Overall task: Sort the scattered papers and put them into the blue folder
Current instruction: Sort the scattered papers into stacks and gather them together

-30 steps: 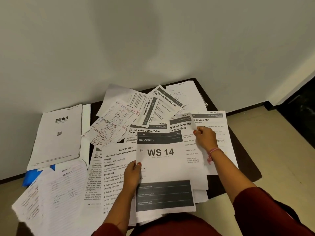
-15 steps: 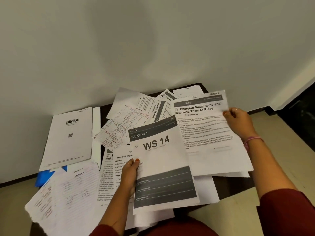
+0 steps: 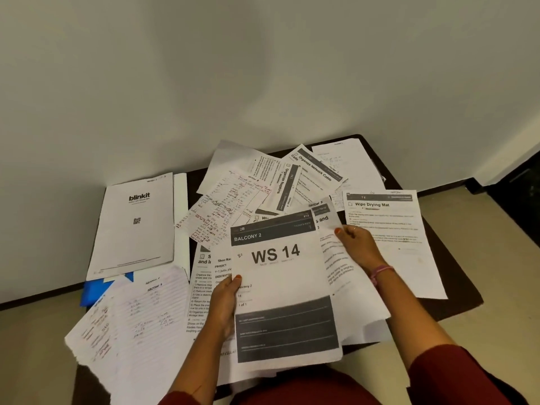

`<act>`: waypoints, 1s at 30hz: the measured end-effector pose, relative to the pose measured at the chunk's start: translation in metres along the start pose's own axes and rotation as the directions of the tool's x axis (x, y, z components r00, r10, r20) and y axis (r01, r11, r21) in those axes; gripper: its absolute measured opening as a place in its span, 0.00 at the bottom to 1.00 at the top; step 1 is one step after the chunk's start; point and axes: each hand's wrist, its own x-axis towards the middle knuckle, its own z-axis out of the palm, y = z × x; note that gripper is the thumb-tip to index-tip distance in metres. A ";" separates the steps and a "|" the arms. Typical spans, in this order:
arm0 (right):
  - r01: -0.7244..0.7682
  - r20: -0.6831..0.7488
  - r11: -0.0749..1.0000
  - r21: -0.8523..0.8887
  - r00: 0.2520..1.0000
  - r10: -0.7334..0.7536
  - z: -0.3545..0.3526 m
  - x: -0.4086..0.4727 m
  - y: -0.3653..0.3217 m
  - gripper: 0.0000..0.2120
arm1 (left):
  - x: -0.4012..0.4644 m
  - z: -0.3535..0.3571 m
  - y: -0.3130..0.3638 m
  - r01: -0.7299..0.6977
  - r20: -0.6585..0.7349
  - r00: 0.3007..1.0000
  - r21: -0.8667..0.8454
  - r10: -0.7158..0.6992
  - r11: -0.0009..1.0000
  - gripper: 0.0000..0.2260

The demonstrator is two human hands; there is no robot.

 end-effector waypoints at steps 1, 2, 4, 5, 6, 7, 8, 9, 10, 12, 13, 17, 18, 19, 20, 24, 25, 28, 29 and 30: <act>-0.008 0.006 1.000 0.013 1.000 0.008 0.008 -0.003 0.002 0.10 | -0.001 -0.003 -0.001 0.005 -0.005 1.000 -0.006 -0.005 1.000 0.08; -0.024 0.009 0.999 0.026 1.000 0.024 0.015 -0.005 0.005 0.10 | 0.000 -0.005 -0.003 0.012 -0.006 1.000 -0.016 -0.012 1.000 0.09; -0.068 0.021 0.996 0.053 0.998 0.067 0.028 -0.009 0.011 0.10 | -0.001 -0.010 -0.006 0.029 -0.009 1.000 -0.040 -0.030 0.999 0.10; -0.088 0.033 0.994 0.058 0.996 0.087 0.033 -0.011 0.013 0.10 | -0.001 -0.012 -0.007 0.039 -0.012 0.999 -0.052 -0.039 0.998 0.10; -0.108 0.045 0.993 0.055 0.993 0.105 0.037 -0.013 0.016 0.10 | -0.001 -0.013 -0.008 0.050 -0.013 0.999 -0.067 -0.051 0.996 0.10; -0.122 0.054 0.991 0.054 0.991 0.119 0.041 -0.014 0.019 0.10 | -0.001 -0.015 -0.009 0.061 -0.013 0.998 -0.084 -0.063 0.995 0.10; -0.136 0.061 0.989 0.053 0.989 0.133 0.045 -0.016 0.022 0.11 | -0.001 -0.016 -0.010 0.074 -0.013 0.997 -0.102 -0.076 0.992 0.10; -0.147 0.069 0.987 0.058 0.987 0.143 0.047 -0.018 0.025 0.12 | -0.002 -0.017 -0.010 0.088 -0.009 0.996 -0.116 -0.090 0.989 0.10; -0.157 0.079 0.986 0.059 0.985 0.153 0.049 -0.021 0.028 0.12 | -0.001 -0.018 -0.011 0.103 -0.005 0.995 -0.125 -0.104 0.987 0.10; -0.170 0.101 0.984 0.047 0.981 0.165 0.053 -0.026 0.036 0.12 | 0.000 -0.020 -0.014 0.128 0.005 0.992 -0.115 -0.128 0.985 0.10; -0.180 0.107 0.983 0.042 0.979 0.175 0.054 -0.028 0.041 0.12 | 0.000 -0.021 -0.015 0.135 0.008 0.991 -0.100 -0.135 0.986 0.10; -0.238 0.107 0.969 0.061 0.967 0.231 0.056 -0.036 0.056 0.13 | 0.000 -0.022 -0.017 0.139 0.041 0.990 -0.060 -0.137 0.989 0.10; -0.250 0.107 0.965 0.077 0.964 0.241 0.057 -0.038 0.057 0.13 | 0.000 -0.023 -0.017 0.136 0.047 0.990 -0.051 -0.134 0.989 0.09; -0.256 0.108 0.962 0.094 0.963 0.246 0.058 -0.041 0.058 0.13 | 0.001 -0.023 -0.017 0.135 0.057 0.990 -0.047 -0.132 0.990 0.09; -0.258 0.107 0.960 0.108 0.963 0.247 0.059 -0.042 0.059 0.13 | 0.001 -0.024 -0.018 0.134 0.064 0.989 -0.040 -0.132 0.990 0.09; -0.263 0.120 0.950 0.166 0.962 0.245 0.062 -0.046 0.059 0.13 | 0.000 -0.026 -0.019 0.134 0.100 0.986 0.001 -0.134 0.991 0.09; -0.263 0.121 0.947 0.186 0.962 0.244 0.062 -0.047 0.058 0.12 | 0.000 -0.027 -0.020 0.135 0.107 0.985 0.017 -0.136 0.991 0.09; -0.268 0.144 0.929 0.255 0.961 0.238 0.062 -0.049 0.054 0.10 | 0.000 -0.026 -0.020 0.148 0.134 0.978 0.083 -0.158 0.986 0.10; -0.269 0.156 0.923 0.275 0.960 0.234 0.062 -0.050 0.054 0.09 | 0.001 -0.026 -0.020 0.153 0.135 0.977 0.105 -0.167 0.983 0.11; -0.273 0.169 0.918 0.289 0.958 0.232 0.061 -0.050 0.053 0.09 | 0.002 -0.026 -0.021 0.158 0.135 0.976 0.119 -0.173 0.980 0.11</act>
